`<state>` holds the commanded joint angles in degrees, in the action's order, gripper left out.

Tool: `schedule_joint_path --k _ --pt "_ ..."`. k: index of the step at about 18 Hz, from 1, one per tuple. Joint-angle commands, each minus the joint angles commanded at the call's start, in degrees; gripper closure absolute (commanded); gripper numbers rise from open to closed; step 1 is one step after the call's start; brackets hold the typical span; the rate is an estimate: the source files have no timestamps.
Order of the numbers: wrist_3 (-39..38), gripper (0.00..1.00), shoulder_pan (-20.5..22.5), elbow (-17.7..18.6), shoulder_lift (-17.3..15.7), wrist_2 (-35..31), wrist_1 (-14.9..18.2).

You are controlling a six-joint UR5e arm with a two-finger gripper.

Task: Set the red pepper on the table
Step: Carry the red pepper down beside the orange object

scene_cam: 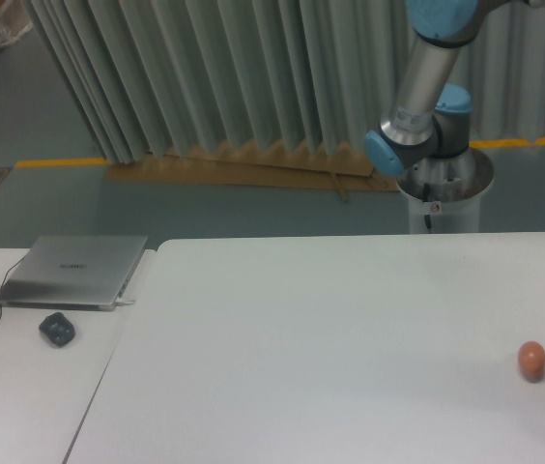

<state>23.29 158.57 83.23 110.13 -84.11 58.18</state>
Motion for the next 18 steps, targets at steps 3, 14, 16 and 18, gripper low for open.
schedule_joint_path --k 3,14,16,18 --pt "0.61 0.46 -5.71 1.32 0.08 -2.62 0.09" --pt "1.41 0.5 -18.29 3.69 0.08 -11.07 6.5" --pt "1.4 0.5 -20.4 4.31 0.08 -11.16 8.17" --pt "1.49 0.5 -21.72 4.49 0.0 -11.08 9.31"
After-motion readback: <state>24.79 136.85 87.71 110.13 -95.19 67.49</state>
